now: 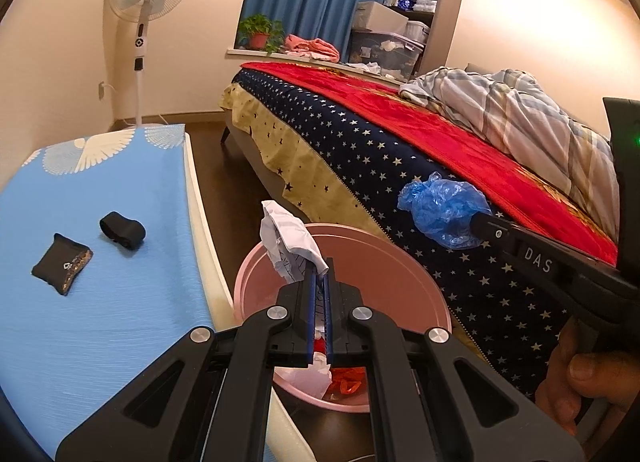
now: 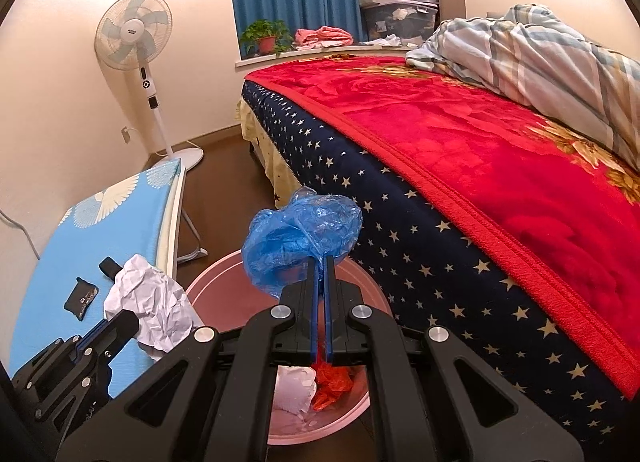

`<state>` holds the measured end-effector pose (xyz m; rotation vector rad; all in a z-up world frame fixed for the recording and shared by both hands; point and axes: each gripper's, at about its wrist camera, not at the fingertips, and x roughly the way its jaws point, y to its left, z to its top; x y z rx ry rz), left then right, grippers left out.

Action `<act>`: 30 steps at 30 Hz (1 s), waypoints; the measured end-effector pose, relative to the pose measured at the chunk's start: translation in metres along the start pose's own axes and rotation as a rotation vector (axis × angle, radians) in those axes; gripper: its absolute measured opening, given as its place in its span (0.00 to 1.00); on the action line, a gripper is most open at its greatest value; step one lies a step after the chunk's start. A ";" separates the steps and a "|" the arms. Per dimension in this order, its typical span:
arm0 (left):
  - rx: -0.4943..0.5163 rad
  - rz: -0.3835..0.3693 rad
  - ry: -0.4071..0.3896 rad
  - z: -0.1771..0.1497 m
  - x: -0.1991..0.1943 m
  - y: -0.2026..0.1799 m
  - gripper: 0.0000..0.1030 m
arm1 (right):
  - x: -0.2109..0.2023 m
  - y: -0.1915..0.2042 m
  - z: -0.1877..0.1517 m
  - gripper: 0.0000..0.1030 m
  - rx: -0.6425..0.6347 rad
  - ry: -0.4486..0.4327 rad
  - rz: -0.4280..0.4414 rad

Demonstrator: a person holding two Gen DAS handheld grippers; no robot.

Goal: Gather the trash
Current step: 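Carry the white paper and blue plastic bag over the pink bin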

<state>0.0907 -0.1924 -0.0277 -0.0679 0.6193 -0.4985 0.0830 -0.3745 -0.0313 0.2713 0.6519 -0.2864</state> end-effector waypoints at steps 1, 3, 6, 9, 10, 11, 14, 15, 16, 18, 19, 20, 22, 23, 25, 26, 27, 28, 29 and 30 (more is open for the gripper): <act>0.001 0.000 0.001 0.000 0.000 -0.001 0.03 | 0.000 0.001 0.000 0.02 -0.001 -0.001 0.000; 0.000 -0.002 0.004 -0.001 0.002 -0.002 0.03 | -0.001 0.000 0.000 0.02 -0.001 -0.002 -0.003; -0.001 -0.002 0.007 -0.002 0.003 -0.003 0.03 | 0.000 -0.001 0.000 0.02 -0.003 0.001 -0.003; -0.004 -0.004 0.010 -0.002 0.004 -0.003 0.03 | -0.002 -0.002 0.000 0.02 -0.006 0.000 -0.005; -0.003 -0.004 0.009 -0.002 0.004 -0.003 0.03 | -0.002 -0.002 0.000 0.02 -0.005 -0.001 -0.006; -0.003 -0.005 0.009 -0.002 0.004 -0.004 0.03 | -0.002 -0.002 0.000 0.02 -0.005 -0.001 -0.007; -0.001 -0.010 0.013 -0.001 0.006 -0.006 0.03 | -0.003 -0.002 0.000 0.02 -0.005 -0.002 -0.008; 0.000 -0.012 0.014 -0.002 0.006 -0.007 0.03 | -0.003 -0.003 0.000 0.02 -0.004 -0.003 -0.008; -0.001 -0.014 0.015 -0.002 0.006 -0.008 0.03 | -0.003 -0.004 0.000 0.02 -0.003 -0.003 -0.009; -0.004 -0.017 0.014 -0.002 0.006 -0.008 0.03 | -0.004 -0.004 0.000 0.02 -0.004 -0.002 -0.010; -0.005 -0.019 0.013 -0.001 0.006 -0.009 0.03 | -0.004 -0.004 0.000 0.02 -0.005 -0.002 -0.010; -0.005 -0.020 0.012 -0.001 0.006 -0.009 0.03 | -0.004 -0.004 0.000 0.02 -0.005 -0.004 -0.010; -0.006 -0.022 0.012 -0.001 0.006 -0.010 0.03 | -0.005 -0.004 0.001 0.02 -0.006 -0.005 -0.010; -0.007 -0.022 0.012 -0.001 0.006 -0.010 0.03 | -0.006 -0.004 0.001 0.02 -0.005 -0.005 -0.011; -0.007 -0.027 0.014 -0.001 0.007 -0.010 0.03 | -0.006 -0.005 0.001 0.02 -0.006 -0.004 -0.008; -0.005 -0.032 0.014 -0.001 0.007 -0.011 0.03 | -0.006 -0.005 0.001 0.03 -0.006 -0.002 -0.005; 0.001 -0.036 0.017 0.000 0.007 -0.012 0.03 | -0.006 -0.005 0.002 0.05 -0.007 0.000 -0.008; 0.010 -0.035 0.025 -0.001 0.008 -0.014 0.03 | -0.006 -0.005 0.002 0.08 -0.008 0.005 -0.013; 0.019 -0.028 0.034 -0.001 0.010 -0.015 0.08 | -0.005 -0.006 0.002 0.22 -0.005 0.012 -0.017; 0.025 -0.017 0.041 -0.002 0.010 -0.016 0.20 | -0.006 -0.007 0.002 0.42 0.007 0.010 -0.021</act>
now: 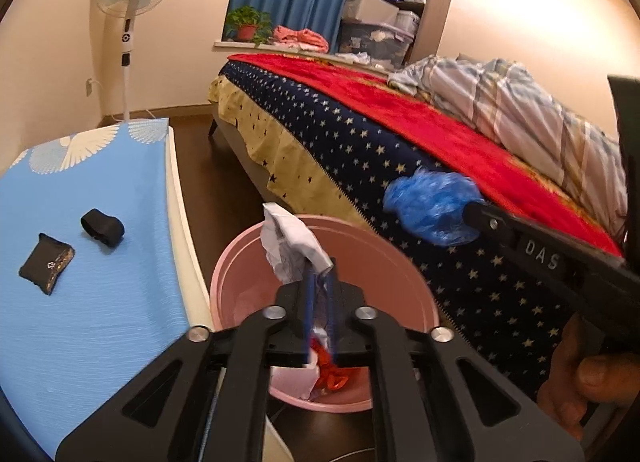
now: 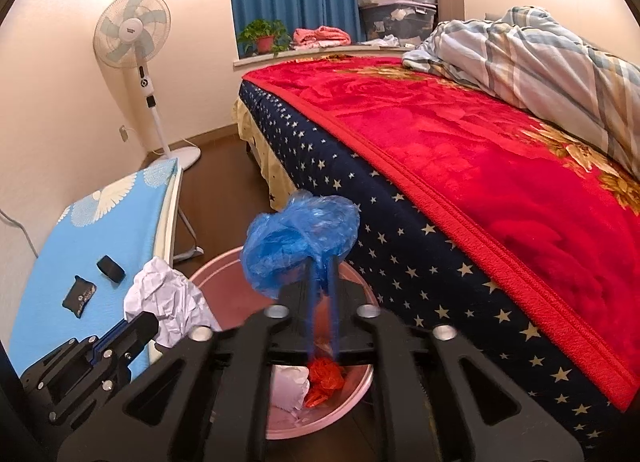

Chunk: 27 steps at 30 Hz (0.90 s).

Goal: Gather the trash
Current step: 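Open both grippers over the pink bin to drop the paper and blue bag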

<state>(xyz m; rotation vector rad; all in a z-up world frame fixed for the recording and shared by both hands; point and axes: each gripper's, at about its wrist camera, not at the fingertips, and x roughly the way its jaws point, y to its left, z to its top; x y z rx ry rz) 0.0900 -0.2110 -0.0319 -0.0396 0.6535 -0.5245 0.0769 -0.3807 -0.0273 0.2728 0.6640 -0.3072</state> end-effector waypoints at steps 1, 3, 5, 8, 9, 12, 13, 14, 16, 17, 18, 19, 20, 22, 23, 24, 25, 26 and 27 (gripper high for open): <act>-0.002 0.007 0.000 -0.001 0.000 0.001 0.25 | -0.001 -0.001 0.000 0.48 0.008 -0.005 -0.004; -0.021 0.014 -0.008 -0.002 -0.004 0.006 0.27 | -0.003 -0.001 0.001 0.50 0.010 -0.014 -0.008; -0.034 0.018 -0.018 -0.001 -0.009 0.012 0.27 | -0.006 0.001 0.002 0.50 0.005 -0.026 -0.005; -0.044 0.033 -0.040 0.001 -0.019 0.021 0.27 | -0.009 0.005 0.002 0.50 0.001 -0.036 0.006; -0.049 0.040 -0.046 0.002 -0.022 0.025 0.27 | -0.010 0.007 0.002 0.49 0.001 -0.039 0.011; -0.073 0.070 -0.069 0.000 -0.032 0.038 0.26 | -0.013 0.016 0.001 0.48 -0.010 -0.053 0.033; -0.085 0.080 -0.075 0.000 -0.036 0.045 0.26 | -0.014 0.021 0.001 0.48 -0.015 -0.057 0.044; -0.095 0.090 -0.079 0.001 -0.038 0.051 0.25 | -0.014 0.025 0.000 0.48 -0.019 -0.059 0.053; -0.116 0.115 -0.090 -0.001 -0.043 0.062 0.24 | -0.014 0.036 -0.002 0.47 -0.030 -0.064 0.074; -0.125 0.126 -0.094 -0.002 -0.046 0.068 0.23 | -0.013 0.041 -0.003 0.47 -0.035 -0.064 0.084; -0.136 0.139 -0.098 -0.003 -0.048 0.075 0.23 | -0.012 0.049 -0.004 0.47 -0.043 -0.064 0.098; -0.143 0.149 -0.101 -0.004 -0.050 0.080 0.23 | -0.011 0.055 -0.005 0.47 -0.048 -0.064 0.107; -0.150 0.160 -0.104 -0.004 -0.052 0.086 0.23 | -0.010 0.062 -0.006 0.46 -0.055 -0.064 0.120; -0.163 0.183 -0.109 -0.007 -0.056 0.097 0.22 | -0.006 0.075 -0.007 0.46 -0.066 -0.063 0.143; -0.170 0.194 -0.111 -0.008 -0.057 0.104 0.20 | -0.004 0.081 -0.008 0.46 -0.072 -0.063 0.154; -0.177 0.204 -0.112 -0.010 -0.059 0.110 0.19 | -0.002 0.087 -0.009 0.46 -0.078 -0.061 0.165; -0.185 0.218 -0.112 -0.011 -0.060 0.117 0.19 | 0.001 0.094 -0.011 0.46 -0.085 -0.059 0.179; -0.195 0.232 -0.113 -0.013 -0.061 0.124 0.19 | 0.003 0.101 -0.012 0.46 -0.091 -0.056 0.190; -0.205 0.242 -0.114 -0.014 -0.063 0.131 0.18 | 0.005 0.108 -0.012 0.46 -0.097 -0.053 0.200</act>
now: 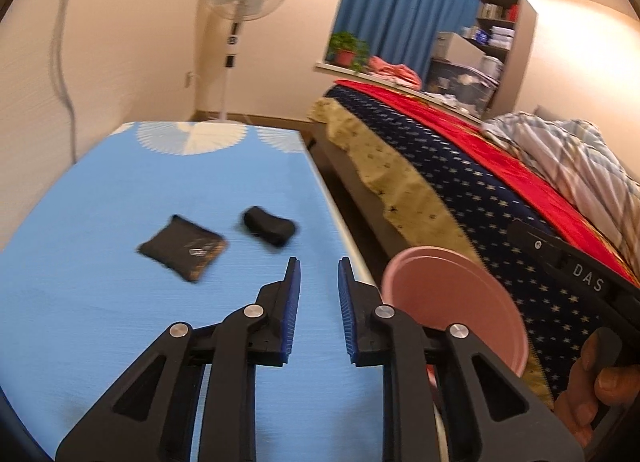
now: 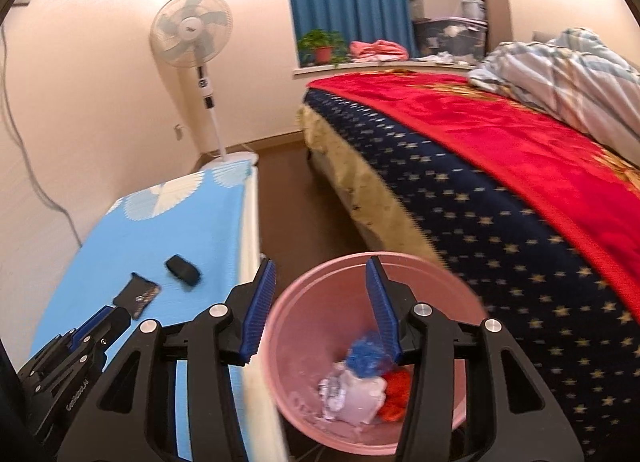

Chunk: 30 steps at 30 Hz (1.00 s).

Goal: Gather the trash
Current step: 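Open both grippers over the pink bin to drop the paper and blue bag, then move both open grippers toward the black pouch and black band on the mattress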

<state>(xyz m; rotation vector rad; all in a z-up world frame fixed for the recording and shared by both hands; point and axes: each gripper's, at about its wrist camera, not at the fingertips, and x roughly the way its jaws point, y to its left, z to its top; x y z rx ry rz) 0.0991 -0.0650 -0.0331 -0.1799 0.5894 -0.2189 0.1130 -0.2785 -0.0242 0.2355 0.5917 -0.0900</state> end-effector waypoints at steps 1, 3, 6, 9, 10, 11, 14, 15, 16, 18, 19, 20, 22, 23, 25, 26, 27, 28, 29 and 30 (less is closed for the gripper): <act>-0.011 0.012 0.000 0.000 0.001 0.008 0.18 | 0.004 0.006 -0.001 0.46 -0.005 0.003 0.013; -0.030 0.037 -0.001 0.000 0.003 0.021 0.17 | 0.012 0.016 -0.003 0.42 -0.009 0.011 0.039; -0.049 0.068 -0.001 -0.001 0.008 0.037 0.17 | 0.026 0.032 -0.008 0.40 -0.017 0.028 0.079; -0.082 0.102 -0.001 0.000 0.014 0.054 0.17 | 0.037 0.042 -0.011 0.40 -0.019 0.042 0.102; -0.098 0.113 -0.001 0.000 0.017 0.061 0.17 | 0.042 0.045 -0.012 0.40 -0.017 0.048 0.109; -0.110 0.124 -0.001 0.001 0.018 0.067 0.17 | 0.045 0.047 -0.012 0.40 -0.013 0.052 0.115; -0.140 0.156 0.000 0.003 0.025 0.083 0.17 | 0.060 0.056 -0.013 0.40 0.000 0.068 0.142; -0.148 0.167 0.002 0.004 0.028 0.088 0.17 | 0.063 0.058 -0.013 0.40 0.000 0.072 0.146; -0.157 0.178 0.004 0.005 0.031 0.093 0.17 | 0.069 0.062 -0.013 0.40 0.001 0.078 0.153; -0.180 0.189 0.004 0.008 0.034 0.104 0.17 | 0.078 0.067 -0.013 0.40 0.006 0.086 0.165; -0.190 0.193 0.002 0.011 0.036 0.108 0.17 | 0.083 0.071 -0.012 0.40 0.008 0.088 0.171; -0.196 0.197 0.001 0.014 0.038 0.113 0.17 | 0.087 0.074 -0.012 0.40 0.010 0.090 0.175; -0.211 0.201 0.003 0.019 0.043 0.121 0.17 | 0.096 0.080 -0.011 0.40 0.018 0.100 0.185; -0.219 0.203 0.006 0.021 0.046 0.124 0.18 | 0.102 0.083 -0.011 0.40 0.020 0.107 0.188; -0.235 0.216 0.031 0.023 0.055 0.131 0.18 | 0.114 0.087 -0.013 0.41 0.027 0.130 0.194; -0.244 0.220 0.047 0.022 0.060 0.133 0.20 | 0.121 0.090 -0.015 0.42 0.032 0.149 0.202; -0.256 0.225 0.066 0.021 0.066 0.135 0.27 | 0.129 0.092 -0.017 0.42 0.038 0.169 0.212; -0.265 0.234 0.076 0.021 0.069 0.136 0.41 | 0.137 0.095 -0.019 0.42 0.042 0.191 0.221; -0.275 0.245 0.080 0.020 0.073 0.137 0.47 | 0.145 0.099 -0.021 0.43 0.042 0.209 0.227; -0.284 0.251 0.080 0.020 0.075 0.139 0.52 | 0.149 0.101 -0.022 0.44 0.042 0.219 0.230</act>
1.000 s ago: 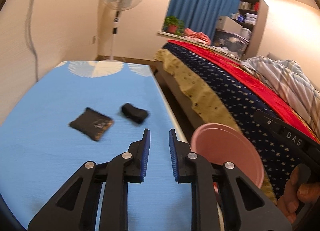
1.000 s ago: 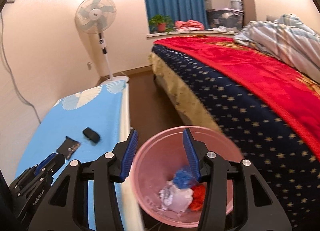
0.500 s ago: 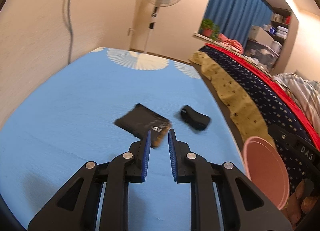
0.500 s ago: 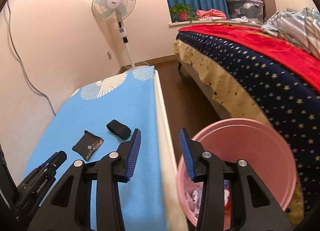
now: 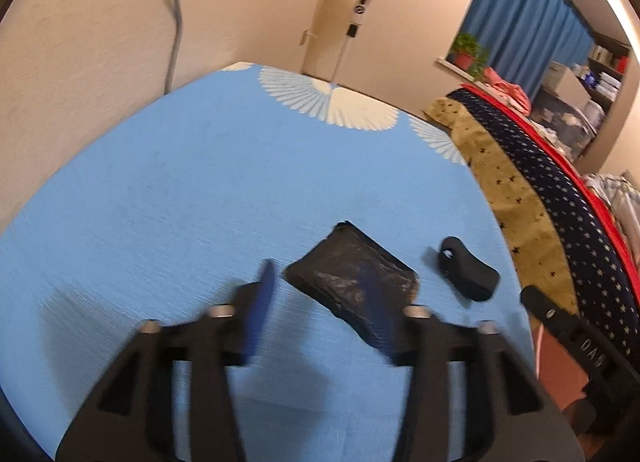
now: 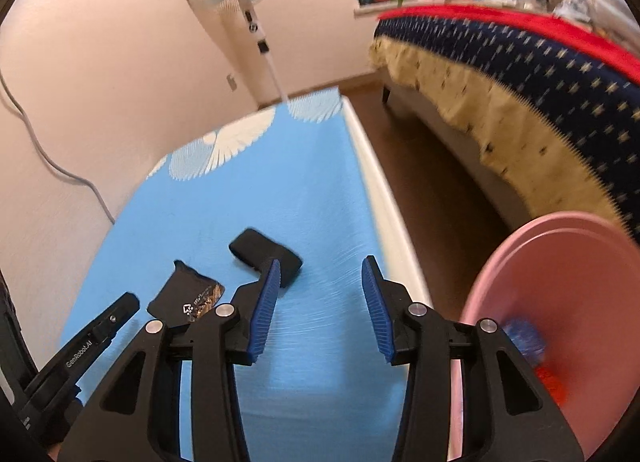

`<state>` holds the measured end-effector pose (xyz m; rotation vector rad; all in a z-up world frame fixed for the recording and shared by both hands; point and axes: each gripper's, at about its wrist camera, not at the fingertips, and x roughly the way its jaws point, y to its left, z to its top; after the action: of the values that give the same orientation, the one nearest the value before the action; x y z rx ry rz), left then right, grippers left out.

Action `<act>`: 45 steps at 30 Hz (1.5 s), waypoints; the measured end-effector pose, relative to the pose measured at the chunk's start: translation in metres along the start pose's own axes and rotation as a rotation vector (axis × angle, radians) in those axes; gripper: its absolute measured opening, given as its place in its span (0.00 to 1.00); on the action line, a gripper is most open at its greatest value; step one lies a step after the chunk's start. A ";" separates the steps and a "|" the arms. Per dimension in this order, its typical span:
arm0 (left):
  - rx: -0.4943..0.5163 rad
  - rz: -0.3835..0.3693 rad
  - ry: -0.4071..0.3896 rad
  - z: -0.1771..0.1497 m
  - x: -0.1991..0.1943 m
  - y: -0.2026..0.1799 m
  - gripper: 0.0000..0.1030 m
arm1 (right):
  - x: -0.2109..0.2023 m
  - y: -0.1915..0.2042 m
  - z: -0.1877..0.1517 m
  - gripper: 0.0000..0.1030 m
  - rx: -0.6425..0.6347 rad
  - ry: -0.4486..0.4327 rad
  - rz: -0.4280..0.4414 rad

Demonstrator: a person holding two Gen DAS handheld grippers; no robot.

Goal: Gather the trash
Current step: 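Move both open grippers toward the black pouch and black band on the mattress, then grasp the black pouch with the left gripper while the right gripper grasps the black band, then lift and carry the black pouch and black band over the pink bin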

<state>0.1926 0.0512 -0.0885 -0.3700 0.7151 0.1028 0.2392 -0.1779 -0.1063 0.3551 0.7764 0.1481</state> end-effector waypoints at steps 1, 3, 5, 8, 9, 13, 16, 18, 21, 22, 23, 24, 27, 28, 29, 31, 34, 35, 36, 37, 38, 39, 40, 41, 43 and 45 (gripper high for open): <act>-0.007 -0.001 0.003 0.001 0.003 0.000 0.53 | 0.006 0.002 0.000 0.45 0.002 0.014 0.006; -0.001 0.000 0.016 0.004 0.009 -0.003 0.61 | 0.014 0.004 0.001 0.47 0.003 0.028 0.015; 0.014 0.017 0.040 0.006 0.017 -0.006 0.65 | 0.019 0.004 0.003 0.48 0.010 0.033 0.021; 0.033 0.031 0.080 0.007 0.028 -0.011 0.67 | 0.028 0.002 0.007 0.48 0.034 0.043 0.031; 0.042 0.043 0.106 0.007 0.033 -0.012 0.69 | 0.032 0.003 0.007 0.48 0.038 0.048 0.035; 0.132 0.093 0.156 0.006 0.044 -0.028 0.76 | 0.039 0.006 0.009 0.48 0.029 0.064 0.050; 0.161 0.116 0.164 0.005 0.045 -0.033 0.75 | 0.044 0.007 0.010 0.38 0.027 0.085 0.051; 0.171 0.132 0.161 0.004 0.043 -0.032 0.63 | 0.044 0.006 0.009 0.24 0.028 0.090 0.056; 0.187 0.138 0.155 0.002 0.040 -0.031 0.52 | 0.042 0.007 0.008 0.14 0.021 0.088 0.056; 0.186 0.136 0.154 0.003 0.039 -0.029 0.48 | 0.041 0.006 0.007 0.12 0.021 0.085 0.054; 0.189 0.138 0.152 0.003 0.038 -0.029 0.46 | 0.040 0.006 0.007 0.10 0.020 0.082 0.051; 0.189 0.134 0.151 0.003 0.037 -0.028 0.40 | 0.038 0.006 0.006 0.09 0.018 0.078 0.046; 0.171 0.132 0.148 0.006 0.037 -0.025 0.23 | 0.030 0.004 0.005 0.08 0.010 0.067 0.032; 0.160 0.123 0.146 0.006 0.036 -0.023 0.19 | 0.026 0.002 0.005 0.08 0.011 0.061 0.026; 0.153 0.115 0.145 0.006 0.035 -0.021 0.17 | 0.023 -0.001 0.005 0.08 0.014 0.057 0.022; 0.134 0.091 0.141 0.005 0.033 -0.018 0.12 | 0.015 -0.007 0.007 0.08 0.022 0.046 0.014; 0.102 0.039 0.113 0.003 0.026 -0.016 0.09 | 0.002 -0.012 0.008 0.08 0.027 0.032 0.004; 0.093 0.020 0.095 0.003 0.021 -0.016 0.08 | -0.003 -0.012 0.008 0.08 0.023 0.026 0.001; 0.096 0.017 0.080 0.004 0.017 -0.018 0.08 | -0.009 -0.013 0.008 0.08 0.016 0.019 -0.001; 0.101 0.014 0.068 0.006 0.014 -0.021 0.07 | -0.014 -0.013 0.008 0.08 0.009 0.014 -0.003; 0.103 0.004 0.058 0.007 0.010 -0.023 0.07 | -0.018 -0.013 0.009 0.08 0.003 0.009 -0.005; 0.105 -0.007 0.047 0.009 0.005 -0.025 0.06 | -0.025 -0.013 0.009 0.08 -0.002 0.004 -0.009; 0.109 -0.013 0.038 0.010 -0.001 -0.028 0.06 | -0.029 -0.014 0.009 0.08 -0.004 0.000 -0.013; 0.115 -0.020 0.029 0.011 -0.006 -0.032 0.06 | -0.034 -0.015 0.010 0.08 -0.005 -0.005 -0.016; 0.132 -0.028 0.021 0.011 -0.015 -0.038 0.05 | -0.047 -0.016 0.011 0.08 -0.007 -0.020 -0.023; 0.152 -0.032 0.014 0.011 -0.025 -0.043 0.05 | -0.061 -0.017 0.013 0.08 -0.014 -0.038 -0.029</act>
<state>0.1898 0.0159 -0.0514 -0.2368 0.7254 0.0154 0.2053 -0.2128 -0.0634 0.3327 0.7427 0.1191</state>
